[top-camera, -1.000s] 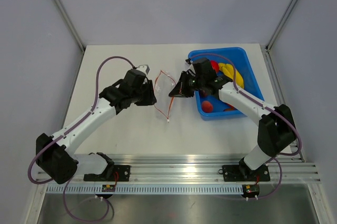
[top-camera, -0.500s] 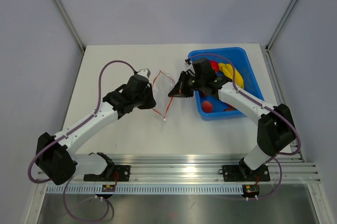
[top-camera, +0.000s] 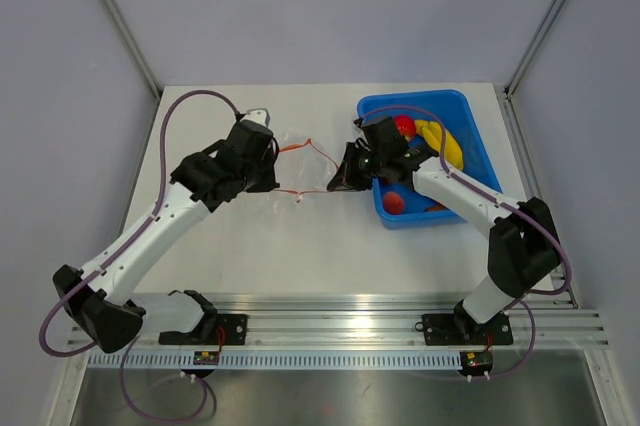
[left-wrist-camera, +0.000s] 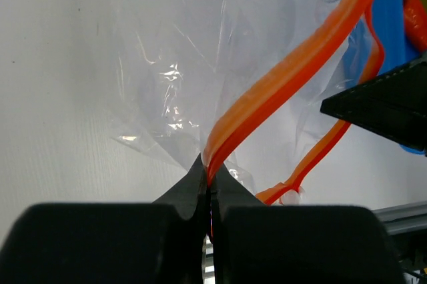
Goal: Place the food in the zip-top bag and seal the zipper
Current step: Open the zipper of the food storage bag.
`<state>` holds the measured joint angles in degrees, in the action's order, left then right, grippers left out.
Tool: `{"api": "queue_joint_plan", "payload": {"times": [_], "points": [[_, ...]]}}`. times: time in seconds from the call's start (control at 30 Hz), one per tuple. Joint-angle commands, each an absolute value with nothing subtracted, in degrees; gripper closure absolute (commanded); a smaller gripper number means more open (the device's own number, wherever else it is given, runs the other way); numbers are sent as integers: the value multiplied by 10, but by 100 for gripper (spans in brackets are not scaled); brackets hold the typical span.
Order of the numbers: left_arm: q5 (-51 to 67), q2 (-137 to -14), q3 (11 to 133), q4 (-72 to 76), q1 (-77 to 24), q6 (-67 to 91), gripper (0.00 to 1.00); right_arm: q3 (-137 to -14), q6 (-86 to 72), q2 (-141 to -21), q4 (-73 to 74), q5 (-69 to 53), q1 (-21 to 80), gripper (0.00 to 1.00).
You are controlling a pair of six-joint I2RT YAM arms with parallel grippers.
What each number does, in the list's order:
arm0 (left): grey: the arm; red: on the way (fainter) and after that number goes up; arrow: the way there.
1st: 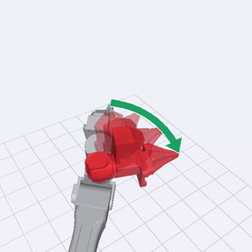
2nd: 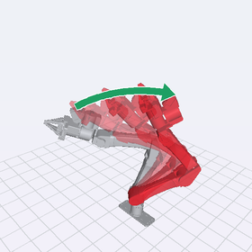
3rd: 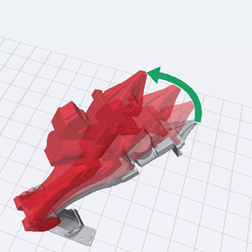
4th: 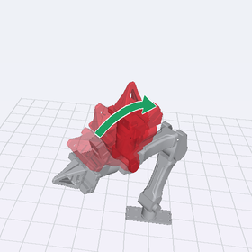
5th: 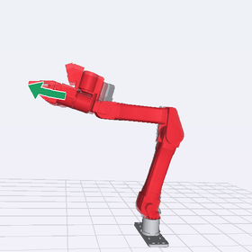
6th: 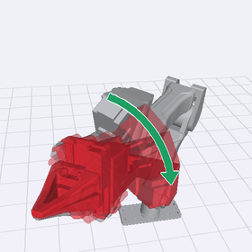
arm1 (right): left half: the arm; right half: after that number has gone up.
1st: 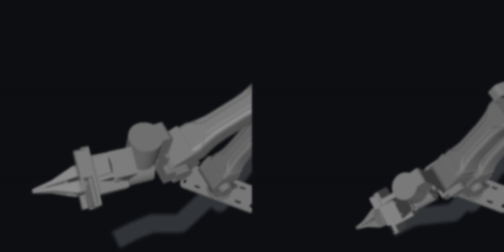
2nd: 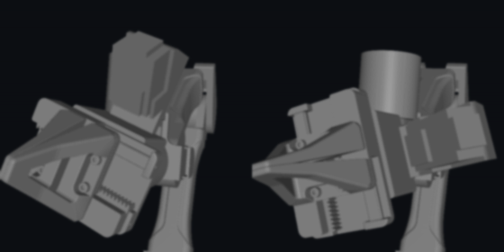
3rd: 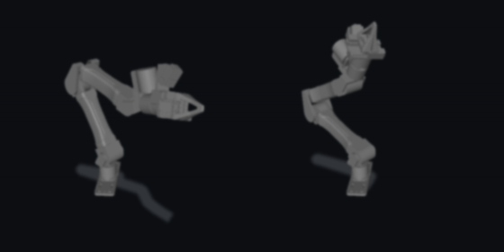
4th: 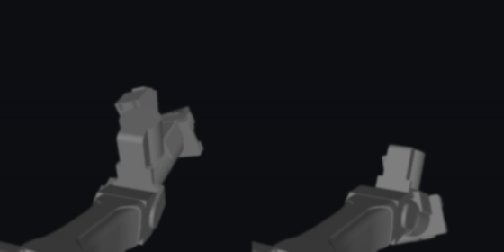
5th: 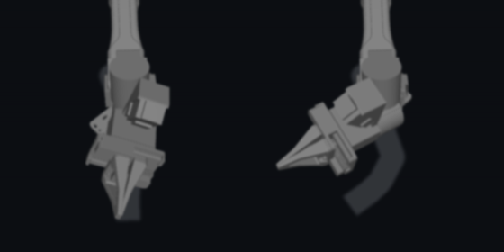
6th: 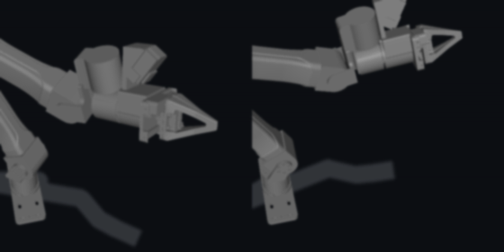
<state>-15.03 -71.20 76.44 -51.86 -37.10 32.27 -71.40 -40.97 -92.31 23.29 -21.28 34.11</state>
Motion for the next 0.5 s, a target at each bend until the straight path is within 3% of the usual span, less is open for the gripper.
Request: {"api": "queue_joint_plan", "payload": {"times": [0.0,0.13,0.2,0.3,0.47], "points": [[-111,-739,736,-525,-367,307,100,-721,-388,-946,248,-158,337,100],[-84,-762,708,-476,-367,312,100,-727,-380,-954,250,-145,337,98],[-81,-790,717,-483,-367,309,100,-734,-373,-952,257,-140,337,89],[-84,-816,736,-493,-369,308,100,-737,-367,-943,261,-135,337,67],[-84,-831,752,-495,-374,316,100,-737,-366,-930,260,-143,341,51]]}}
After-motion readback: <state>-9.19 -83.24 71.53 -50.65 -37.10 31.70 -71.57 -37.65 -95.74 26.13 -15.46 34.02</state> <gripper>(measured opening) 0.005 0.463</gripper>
